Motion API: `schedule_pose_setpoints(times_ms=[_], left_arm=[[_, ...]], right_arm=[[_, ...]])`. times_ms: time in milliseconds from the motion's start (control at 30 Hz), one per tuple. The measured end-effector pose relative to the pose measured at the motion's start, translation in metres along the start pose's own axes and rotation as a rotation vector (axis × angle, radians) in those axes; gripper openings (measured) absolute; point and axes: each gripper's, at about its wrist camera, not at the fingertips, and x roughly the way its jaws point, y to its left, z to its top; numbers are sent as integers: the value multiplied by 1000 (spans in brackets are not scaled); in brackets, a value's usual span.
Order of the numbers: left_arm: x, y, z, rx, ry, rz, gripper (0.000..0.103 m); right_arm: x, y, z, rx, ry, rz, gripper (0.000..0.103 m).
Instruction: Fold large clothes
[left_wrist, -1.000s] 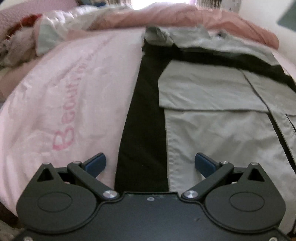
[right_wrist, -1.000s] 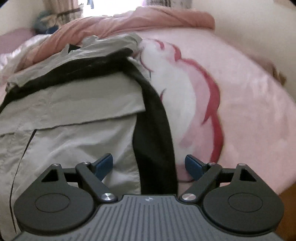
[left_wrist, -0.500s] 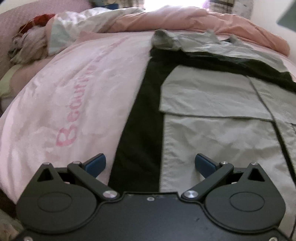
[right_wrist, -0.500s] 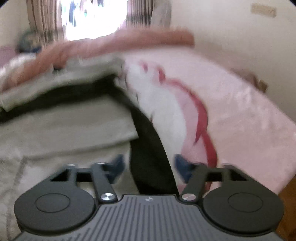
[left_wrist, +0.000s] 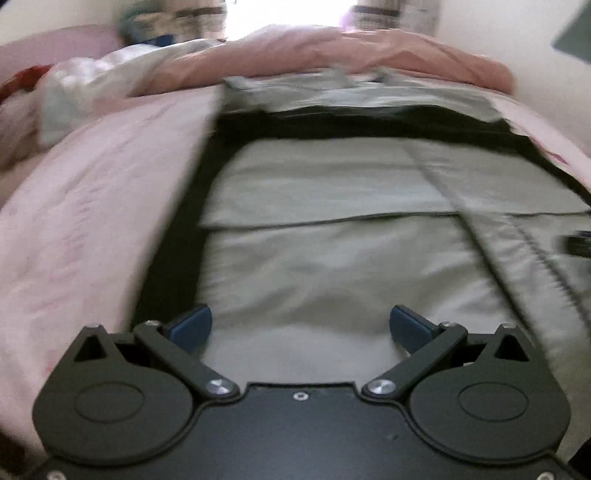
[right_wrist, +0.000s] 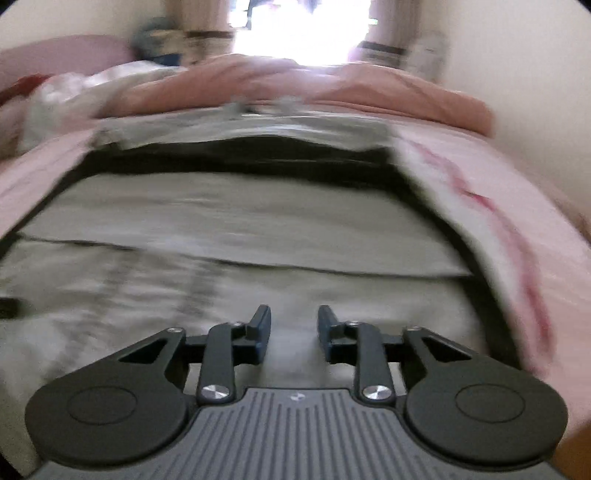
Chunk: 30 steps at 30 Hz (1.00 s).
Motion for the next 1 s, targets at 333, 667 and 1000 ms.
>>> schedule_pose_setpoints(times_ms=[333,667,1000], left_arm=[[-30,67,-36,-140,61,-8,103],[-27,57,-31,-104,85,-89,101],[-40,68,-27,-181,107,-100,77]], right_arm=[[-43,-152,-59,302,91,-42,83],[-30,-122,-47,181,87,-31,50],[-26,-118,-39,146,86,52,18]])
